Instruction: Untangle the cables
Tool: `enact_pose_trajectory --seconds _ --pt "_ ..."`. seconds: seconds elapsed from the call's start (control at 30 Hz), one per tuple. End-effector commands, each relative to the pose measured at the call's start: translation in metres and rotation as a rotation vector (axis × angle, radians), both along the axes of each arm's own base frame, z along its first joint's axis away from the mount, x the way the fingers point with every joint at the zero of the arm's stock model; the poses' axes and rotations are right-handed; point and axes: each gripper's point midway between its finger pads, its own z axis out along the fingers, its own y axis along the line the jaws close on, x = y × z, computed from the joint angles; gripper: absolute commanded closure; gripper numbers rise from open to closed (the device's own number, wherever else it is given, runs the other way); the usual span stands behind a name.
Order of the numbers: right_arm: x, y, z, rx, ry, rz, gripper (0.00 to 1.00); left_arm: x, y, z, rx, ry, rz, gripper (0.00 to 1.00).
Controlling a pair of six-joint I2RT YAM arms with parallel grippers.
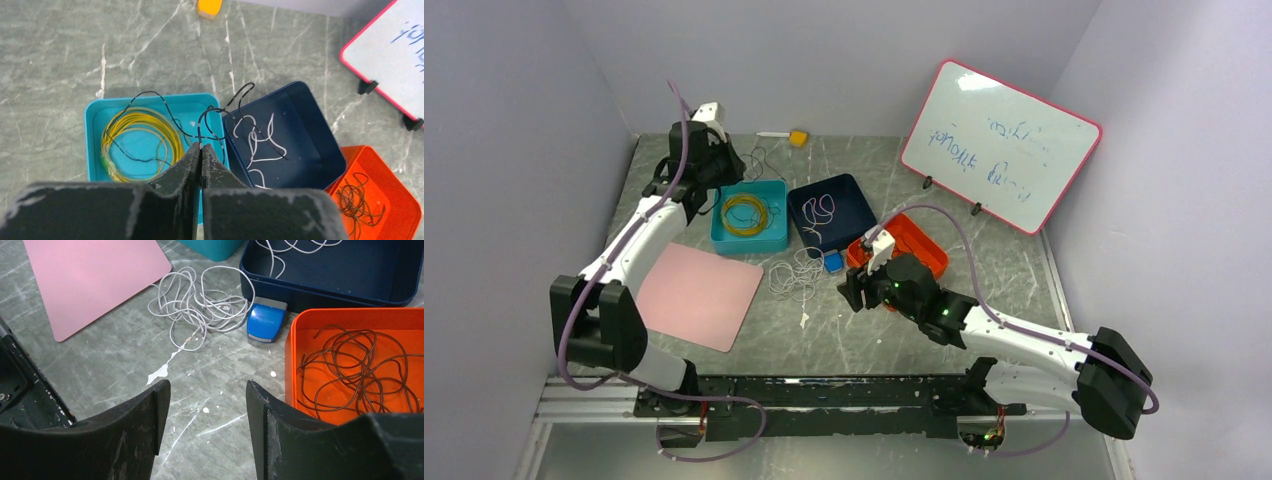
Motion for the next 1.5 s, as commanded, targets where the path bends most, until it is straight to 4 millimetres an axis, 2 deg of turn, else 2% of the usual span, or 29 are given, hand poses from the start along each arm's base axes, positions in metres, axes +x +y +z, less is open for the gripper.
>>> enact_pose_trajectory --seconds 0.0,0.3,0.4,0.5,0.7,0.9,1.0,1.1,1.23,1.37,1.47 --pt "0.004 0.002 0.008 0.008 -0.015 -0.009 0.39 -0.002 0.016 -0.031 0.05 0.082 0.06 0.93" --pt "0.004 0.003 0.004 0.001 -0.006 -0.01 0.39 -0.013 0.021 -0.091 0.117 0.254 0.053 0.93" --pt "0.004 0.002 0.004 0.003 -0.001 -0.014 0.39 -0.018 0.022 -0.105 0.129 0.283 0.044 0.93" --pt "0.003 0.002 0.003 -0.003 0.001 -0.014 0.39 -0.021 0.024 -0.115 0.144 0.31 0.045 0.93" --pt "0.004 0.002 0.002 -0.003 0.003 -0.015 0.39 -0.025 0.03 -0.117 0.175 0.325 0.056 0.93" --pt "0.004 0.004 0.001 -0.003 0.007 -0.009 0.39 -0.018 0.032 -0.135 0.224 0.392 0.044 0.93" --pt "0.004 0.003 0.003 -0.003 0.003 -0.013 0.39 -0.015 0.037 -0.145 0.255 0.427 0.064 0.86" --pt "0.004 0.001 0.003 -0.005 0.001 -0.02 0.39 -0.012 0.036 -0.142 0.25 0.425 0.061 0.71" --pt "0.004 0.0 0.003 -0.005 0.0 -0.023 0.39 -0.014 0.033 -0.121 0.221 0.37 0.055 0.51" --pt "0.004 0.002 0.003 -0.004 0.001 -0.018 0.39 -0.018 0.03 -0.09 0.192 0.296 0.043 0.41" --pt "0.004 0.003 0.003 -0.005 0.002 -0.013 0.39 -0.023 0.026 -0.071 0.171 0.253 0.023 0.37"
